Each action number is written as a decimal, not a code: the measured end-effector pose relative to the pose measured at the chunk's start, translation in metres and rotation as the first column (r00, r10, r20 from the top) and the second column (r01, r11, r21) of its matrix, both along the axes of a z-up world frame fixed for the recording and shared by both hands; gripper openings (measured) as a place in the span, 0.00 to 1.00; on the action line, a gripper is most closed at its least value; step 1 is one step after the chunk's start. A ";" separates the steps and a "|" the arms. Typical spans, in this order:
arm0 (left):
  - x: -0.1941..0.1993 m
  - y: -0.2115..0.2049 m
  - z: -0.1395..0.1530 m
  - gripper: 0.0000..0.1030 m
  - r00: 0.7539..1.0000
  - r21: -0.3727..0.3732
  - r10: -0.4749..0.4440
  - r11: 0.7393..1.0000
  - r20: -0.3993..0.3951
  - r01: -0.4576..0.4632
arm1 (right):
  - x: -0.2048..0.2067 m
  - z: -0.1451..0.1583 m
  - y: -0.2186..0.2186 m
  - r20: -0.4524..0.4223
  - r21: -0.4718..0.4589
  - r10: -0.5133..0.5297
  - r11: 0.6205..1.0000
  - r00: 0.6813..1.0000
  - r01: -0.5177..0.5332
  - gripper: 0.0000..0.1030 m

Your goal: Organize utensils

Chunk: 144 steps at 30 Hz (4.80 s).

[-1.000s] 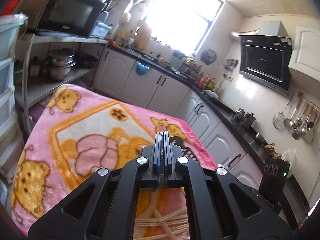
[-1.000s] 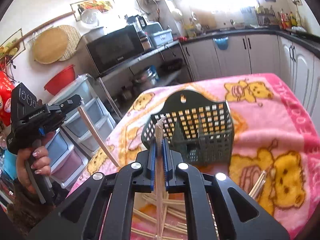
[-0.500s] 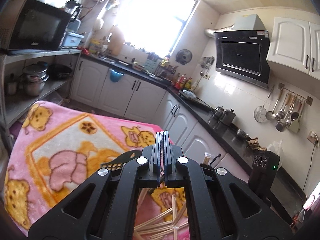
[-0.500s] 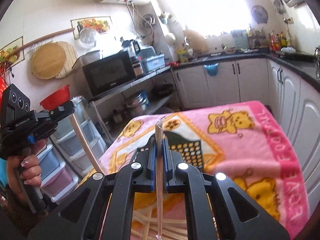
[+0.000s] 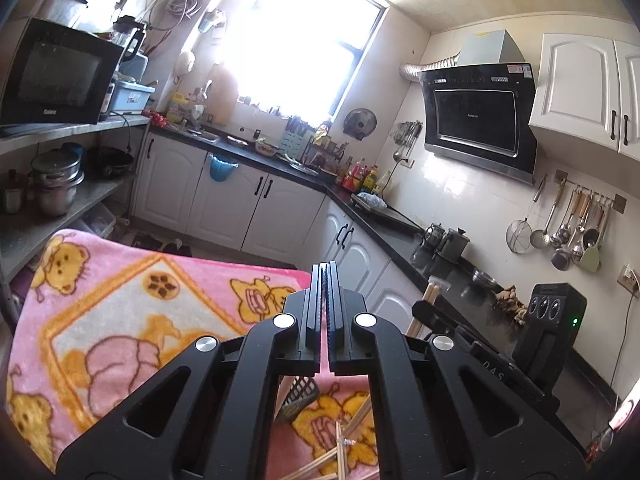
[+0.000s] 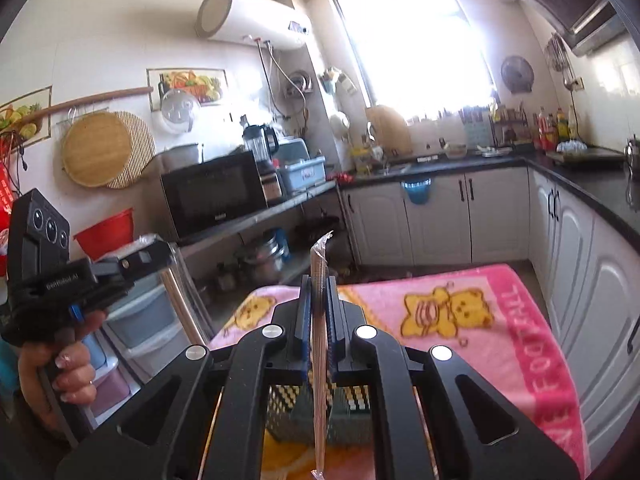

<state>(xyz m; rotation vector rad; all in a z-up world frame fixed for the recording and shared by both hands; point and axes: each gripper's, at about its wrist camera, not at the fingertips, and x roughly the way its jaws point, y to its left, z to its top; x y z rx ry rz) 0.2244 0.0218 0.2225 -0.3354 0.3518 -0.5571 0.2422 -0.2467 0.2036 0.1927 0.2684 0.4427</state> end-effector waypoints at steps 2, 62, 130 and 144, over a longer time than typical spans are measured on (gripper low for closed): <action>0.004 -0.003 0.005 0.00 1.000 0.012 0.010 1.000 0.016 -0.010 | 0.003 0.007 0.002 0.030 -0.004 -0.006 1.000 1.000 0.006 0.07; 0.033 0.021 -0.128 0.54 0.969 0.103 0.194 0.978 -0.155 -0.179 | 0.044 -0.130 -0.008 -0.209 -0.097 -0.126 0.989 0.970 0.107 0.45; -0.066 -0.002 -0.271 0.59 0.838 0.014 -0.007 1.000 -0.545 0.018 | -0.063 -0.223 -0.040 -0.427 -0.239 -0.144 0.970 0.893 0.042 0.62; -0.044 -0.001 -0.277 0.32 0.813 -0.073 -0.029 0.997 -0.581 -0.016 | -0.006 -0.242 -0.055 -0.570 -0.178 -0.148 0.983 0.808 0.054 0.56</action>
